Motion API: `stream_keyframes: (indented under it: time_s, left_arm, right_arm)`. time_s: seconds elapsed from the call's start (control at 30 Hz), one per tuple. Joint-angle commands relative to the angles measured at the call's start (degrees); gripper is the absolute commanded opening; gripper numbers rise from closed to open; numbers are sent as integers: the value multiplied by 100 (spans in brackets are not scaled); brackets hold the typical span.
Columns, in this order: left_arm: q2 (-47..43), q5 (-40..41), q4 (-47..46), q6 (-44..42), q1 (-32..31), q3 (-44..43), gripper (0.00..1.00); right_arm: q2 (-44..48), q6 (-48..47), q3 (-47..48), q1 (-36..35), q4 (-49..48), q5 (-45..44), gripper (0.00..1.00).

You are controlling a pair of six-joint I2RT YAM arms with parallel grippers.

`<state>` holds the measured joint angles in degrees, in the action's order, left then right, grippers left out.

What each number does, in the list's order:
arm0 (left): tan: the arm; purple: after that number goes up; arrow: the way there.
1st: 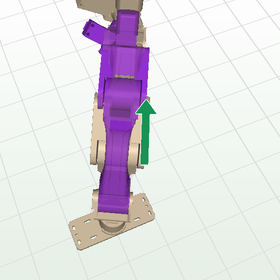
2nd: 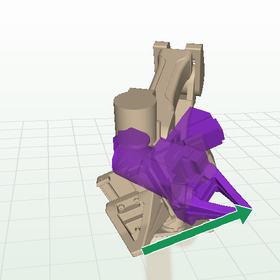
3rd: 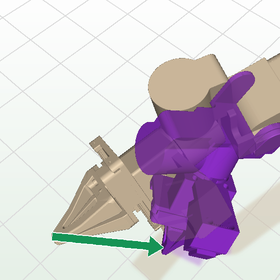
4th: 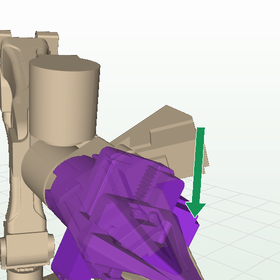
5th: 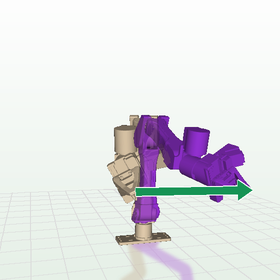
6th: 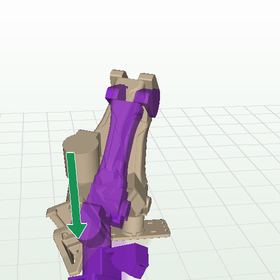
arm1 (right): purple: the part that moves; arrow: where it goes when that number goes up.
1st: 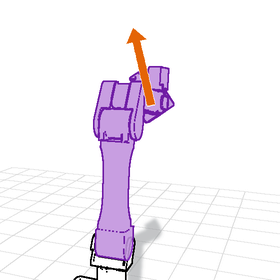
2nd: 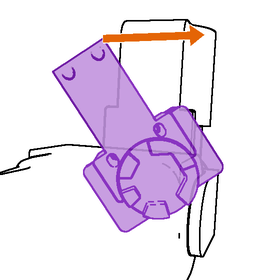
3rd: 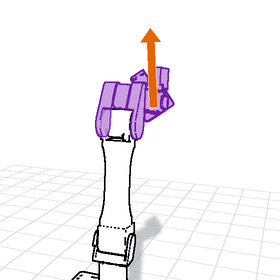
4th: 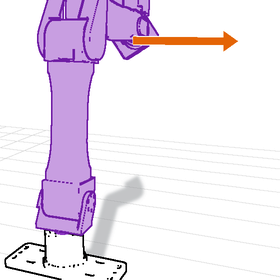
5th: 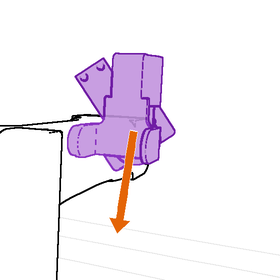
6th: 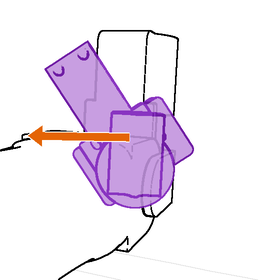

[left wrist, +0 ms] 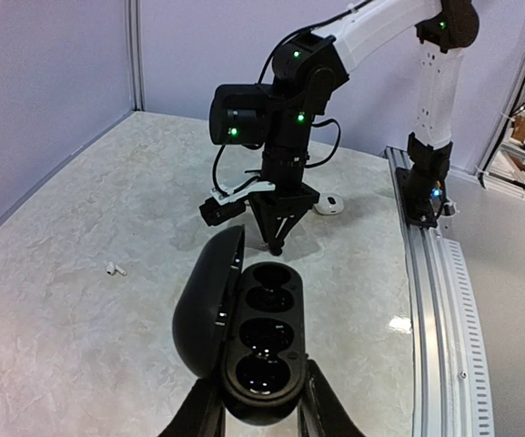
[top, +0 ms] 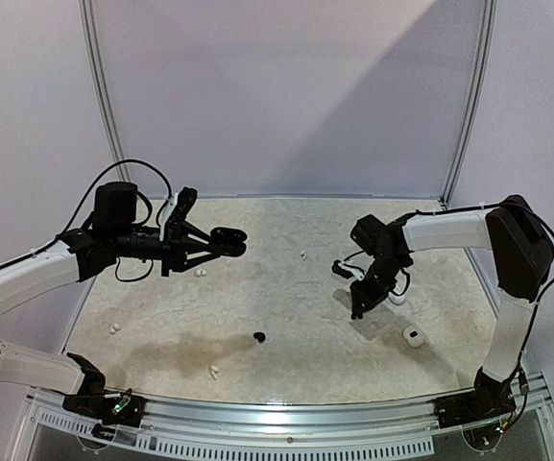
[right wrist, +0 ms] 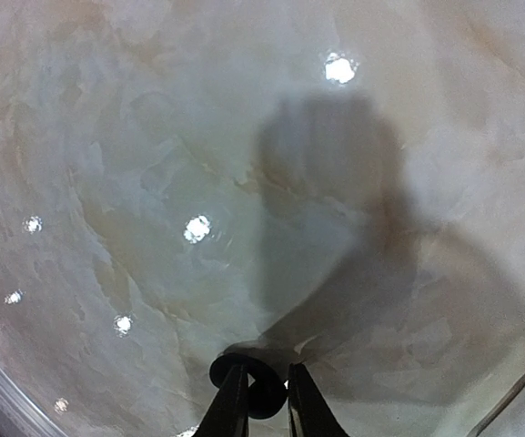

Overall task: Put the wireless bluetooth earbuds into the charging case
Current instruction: Pick up the left earbud from the center of the board.

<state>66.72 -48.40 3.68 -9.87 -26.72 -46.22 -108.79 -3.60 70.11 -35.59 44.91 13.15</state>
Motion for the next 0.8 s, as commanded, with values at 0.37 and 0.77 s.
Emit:
stream_keyframes:
  time_s: [0.37,0.77]
  left_arm:
    - [-89,6,-152,3,45,93,0]
    - [-41,14,-434,160,53,112,0]
  right_arm:
    - [299,293,-254,-53,157,535,0]
    - [1058,552,252,-192,132,70,0]
